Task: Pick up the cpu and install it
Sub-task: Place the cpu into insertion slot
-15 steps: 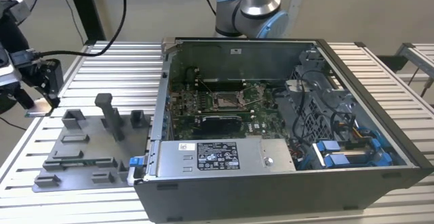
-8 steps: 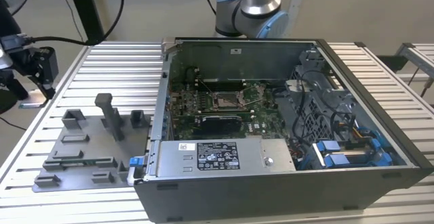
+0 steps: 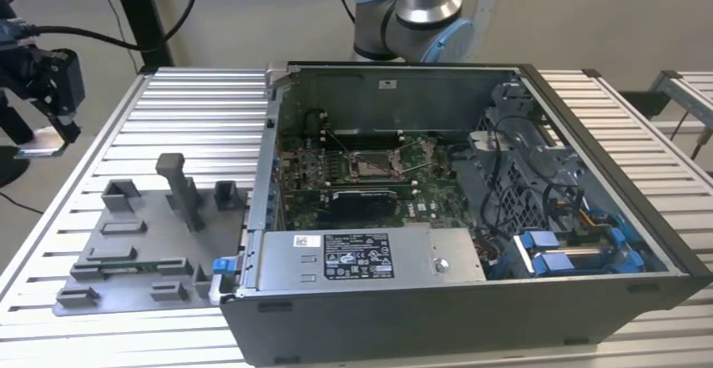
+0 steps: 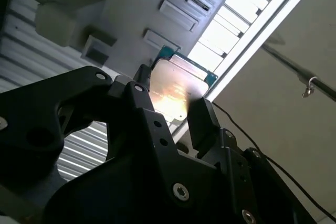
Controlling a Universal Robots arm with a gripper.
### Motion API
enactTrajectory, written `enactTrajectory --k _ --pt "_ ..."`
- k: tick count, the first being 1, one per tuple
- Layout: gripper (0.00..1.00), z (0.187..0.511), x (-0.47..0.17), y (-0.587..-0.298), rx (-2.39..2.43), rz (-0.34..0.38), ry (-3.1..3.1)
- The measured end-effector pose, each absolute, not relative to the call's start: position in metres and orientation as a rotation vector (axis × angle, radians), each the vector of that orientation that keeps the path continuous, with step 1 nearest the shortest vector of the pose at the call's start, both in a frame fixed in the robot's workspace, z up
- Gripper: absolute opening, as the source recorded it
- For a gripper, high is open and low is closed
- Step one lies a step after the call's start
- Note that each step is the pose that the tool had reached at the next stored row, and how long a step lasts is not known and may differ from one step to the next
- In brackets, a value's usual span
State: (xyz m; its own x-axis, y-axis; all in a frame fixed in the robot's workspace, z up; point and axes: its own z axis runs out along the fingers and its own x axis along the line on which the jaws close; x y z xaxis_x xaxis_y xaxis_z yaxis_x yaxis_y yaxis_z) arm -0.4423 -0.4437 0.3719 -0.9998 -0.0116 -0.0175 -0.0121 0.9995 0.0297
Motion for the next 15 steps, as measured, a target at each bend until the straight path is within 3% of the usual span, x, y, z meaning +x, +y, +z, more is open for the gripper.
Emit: enactTrajectory --k 8,15 --pt "0.0 0.394 -0.442 -0.442 -0.019 0.046 3.124" --pt "0.0 0.395 -0.442 -0.441 -0.019 0.044 3.124"
